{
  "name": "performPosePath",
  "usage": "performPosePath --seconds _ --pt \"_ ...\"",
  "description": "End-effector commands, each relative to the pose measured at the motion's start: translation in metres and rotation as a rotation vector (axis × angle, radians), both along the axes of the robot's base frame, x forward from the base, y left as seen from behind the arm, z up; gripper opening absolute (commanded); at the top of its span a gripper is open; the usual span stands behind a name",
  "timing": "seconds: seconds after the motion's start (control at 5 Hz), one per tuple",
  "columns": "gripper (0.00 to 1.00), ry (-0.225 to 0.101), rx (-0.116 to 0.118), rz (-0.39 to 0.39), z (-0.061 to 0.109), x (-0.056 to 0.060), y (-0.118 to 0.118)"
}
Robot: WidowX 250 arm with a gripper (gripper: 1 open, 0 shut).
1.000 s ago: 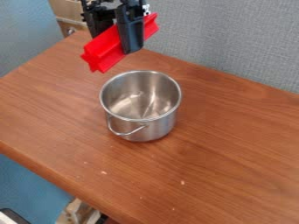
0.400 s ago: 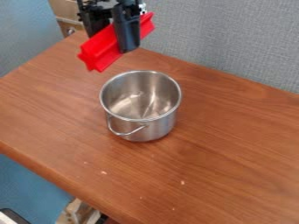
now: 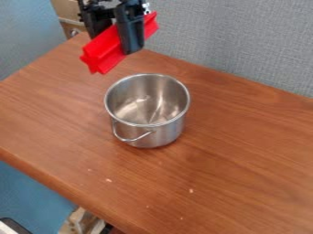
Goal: Put the red object in the metal pot
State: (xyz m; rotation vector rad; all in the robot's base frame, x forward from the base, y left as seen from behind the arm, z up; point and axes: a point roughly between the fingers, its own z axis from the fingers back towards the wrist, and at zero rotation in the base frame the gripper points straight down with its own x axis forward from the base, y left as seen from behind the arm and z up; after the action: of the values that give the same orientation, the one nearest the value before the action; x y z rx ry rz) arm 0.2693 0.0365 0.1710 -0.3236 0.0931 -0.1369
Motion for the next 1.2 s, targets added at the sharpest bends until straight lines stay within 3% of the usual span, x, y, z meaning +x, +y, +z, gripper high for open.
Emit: performPosePath --seconds 0.0,1.0 --pt "0.0 -0.027 0.009 0.014 0.005 0.0 -0.002" --pt "0.0 0.006 0.016 0.056 -0.012 0.005 0.005"
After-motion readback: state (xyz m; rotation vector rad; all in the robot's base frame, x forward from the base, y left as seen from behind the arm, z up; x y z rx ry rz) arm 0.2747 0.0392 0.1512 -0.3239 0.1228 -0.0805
